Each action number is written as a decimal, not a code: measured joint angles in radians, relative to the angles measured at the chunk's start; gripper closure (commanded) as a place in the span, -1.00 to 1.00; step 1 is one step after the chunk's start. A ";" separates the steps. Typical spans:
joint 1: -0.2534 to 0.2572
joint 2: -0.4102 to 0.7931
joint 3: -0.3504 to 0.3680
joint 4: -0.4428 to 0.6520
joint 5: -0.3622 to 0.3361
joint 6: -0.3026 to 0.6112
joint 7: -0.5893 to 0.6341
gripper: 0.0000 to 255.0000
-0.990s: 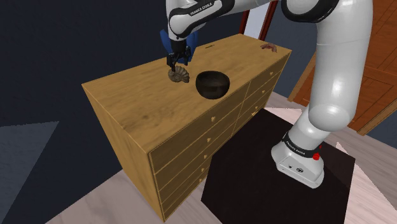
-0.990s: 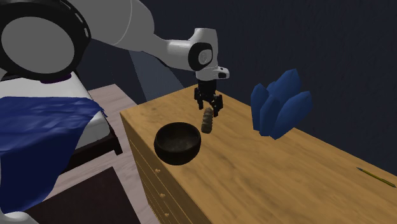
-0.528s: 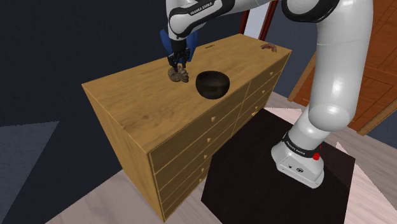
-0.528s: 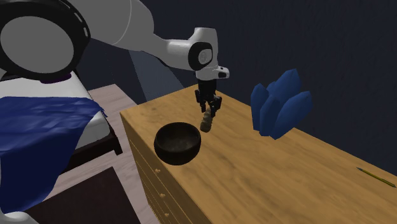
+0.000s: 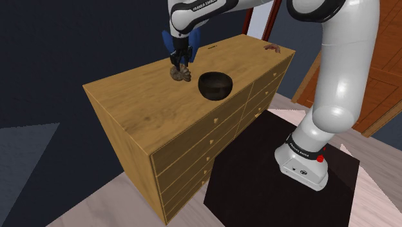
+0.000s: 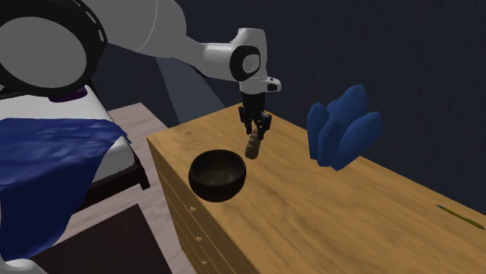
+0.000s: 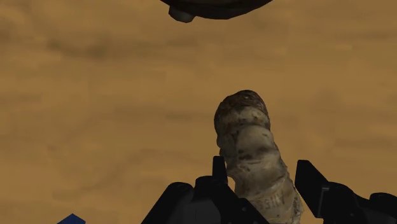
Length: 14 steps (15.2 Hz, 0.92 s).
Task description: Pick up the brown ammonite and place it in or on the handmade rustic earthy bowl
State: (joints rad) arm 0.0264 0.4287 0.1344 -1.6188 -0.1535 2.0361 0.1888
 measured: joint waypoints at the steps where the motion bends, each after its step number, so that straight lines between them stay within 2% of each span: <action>1: 0.000 -0.003 0.001 0.007 0.001 -0.010 -0.001 1.00; 14: 0.000 -0.052 0.006 0.116 0.015 -0.166 -0.020 1.00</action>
State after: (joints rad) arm 0.0268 0.3769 0.1399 -1.5032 -0.1389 1.8701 0.1688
